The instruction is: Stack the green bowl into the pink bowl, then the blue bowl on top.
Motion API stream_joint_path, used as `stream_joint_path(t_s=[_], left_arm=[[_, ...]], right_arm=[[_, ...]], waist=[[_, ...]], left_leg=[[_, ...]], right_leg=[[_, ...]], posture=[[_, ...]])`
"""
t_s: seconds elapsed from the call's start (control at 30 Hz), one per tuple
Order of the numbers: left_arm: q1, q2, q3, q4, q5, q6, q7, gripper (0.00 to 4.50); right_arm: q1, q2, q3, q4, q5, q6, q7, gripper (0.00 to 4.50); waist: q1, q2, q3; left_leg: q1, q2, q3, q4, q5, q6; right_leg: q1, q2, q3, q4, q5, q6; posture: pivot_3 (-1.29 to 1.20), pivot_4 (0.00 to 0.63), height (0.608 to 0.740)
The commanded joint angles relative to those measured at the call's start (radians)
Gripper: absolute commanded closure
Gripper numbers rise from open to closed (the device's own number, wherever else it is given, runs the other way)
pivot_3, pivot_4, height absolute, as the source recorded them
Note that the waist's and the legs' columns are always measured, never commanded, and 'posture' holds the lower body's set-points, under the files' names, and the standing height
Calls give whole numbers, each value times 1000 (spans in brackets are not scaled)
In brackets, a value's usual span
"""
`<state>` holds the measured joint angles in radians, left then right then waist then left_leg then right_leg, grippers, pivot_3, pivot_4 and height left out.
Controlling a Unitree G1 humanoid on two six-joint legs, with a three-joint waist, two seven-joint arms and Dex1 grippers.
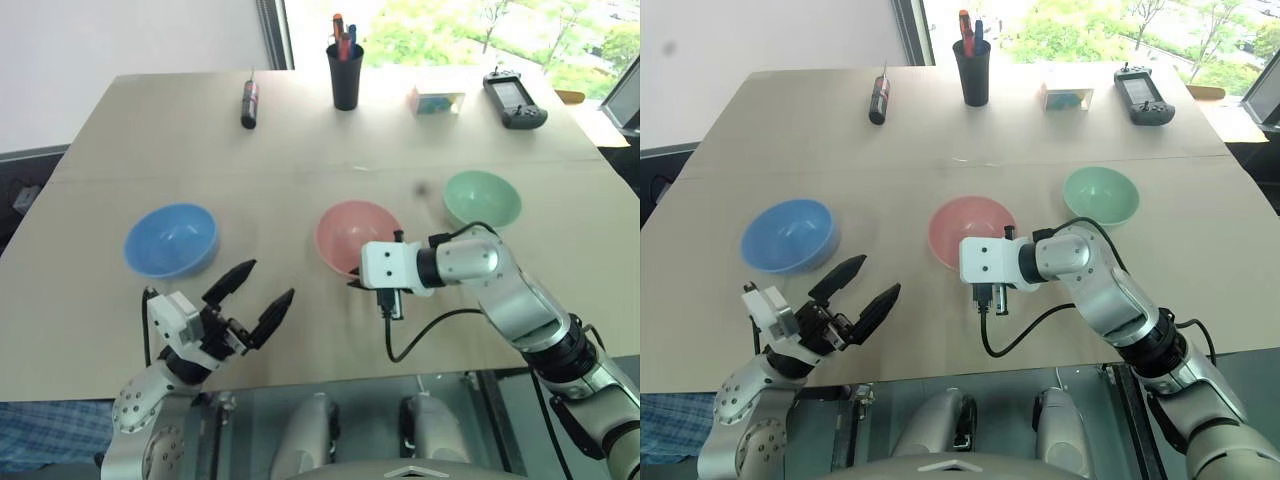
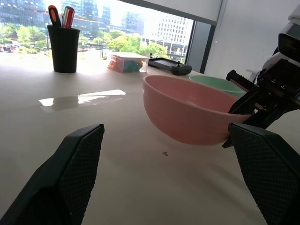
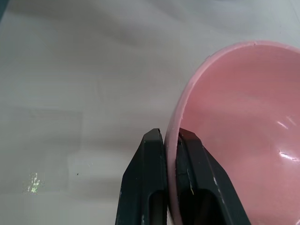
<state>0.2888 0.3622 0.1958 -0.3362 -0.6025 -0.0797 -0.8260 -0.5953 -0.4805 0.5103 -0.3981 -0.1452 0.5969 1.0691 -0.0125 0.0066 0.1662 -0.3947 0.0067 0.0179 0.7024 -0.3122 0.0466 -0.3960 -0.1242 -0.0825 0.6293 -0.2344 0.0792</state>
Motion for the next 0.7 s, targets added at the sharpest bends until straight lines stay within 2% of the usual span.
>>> stream_joint_path(t_s=[0.03,0.1,0.17,0.2,0.23,0.4,0.53,0.7], left_arm=[[-13,9,8,9,-21,-5,-29,0],[-18,8,7,19,-22,-6,-40,0],[-23,7,7,30,-22,-8,-50,0],[-27,7,6,35,-22,-8,-54,0],[-32,7,5,39,-22,-8,-56,0],[-54,3,6,71,-21,-14,-80,0],[-89,0,-10,89,-32,1,-104,0],[-168,-19,-29,111,-40,13,-106,0]], right_arm=[[-2,-5,4,-52,6,27,-18,3076],[-2,-3,3,-55,11,36,-30,2373],[-2,1,1,-57,8,31,-47,1415],[-2,2,-2,-61,9,33,-55,1272],[-1,2,-8,-68,14,44,-59,874],[2,-70,-109,-155,95,91,-32,874],[17,-184,-269,-231,178,190,-13,874],[26,-269,-394,-152,195,254,-77,874]], waist=[[0,0,0],[0,0,0],[0,0,0],[0,0,0],[0,0,0],[2,0,0],[5,-1,0],[4,-1,-1]], left_leg=[[0,0,0,0,0,0],[0,0,0,0,0,0],[0,0,0,0,0,0],[0,0,0,0,0,0],[0,0,0,0,0,0],[0,0,0,0,0,0],[0,0,0,0,0,0],[0,0,0,1,0,0]], right_leg=[[0,0,0,0,0,0],[0,0,0,0,0,0],[0,0,0,0,0,0],[0,0,0,0,0,0],[0,0,0,0,0,0],[0,0,0,0,0,0],[0,0,0,-1,0,0],[0,0,0,1,0,0]], posture=[[0,150,737],[0,150,737],[0,150,737],[0,150,737],[0,150,737],[0,150,737],[0,150,737],[0,150,737]])
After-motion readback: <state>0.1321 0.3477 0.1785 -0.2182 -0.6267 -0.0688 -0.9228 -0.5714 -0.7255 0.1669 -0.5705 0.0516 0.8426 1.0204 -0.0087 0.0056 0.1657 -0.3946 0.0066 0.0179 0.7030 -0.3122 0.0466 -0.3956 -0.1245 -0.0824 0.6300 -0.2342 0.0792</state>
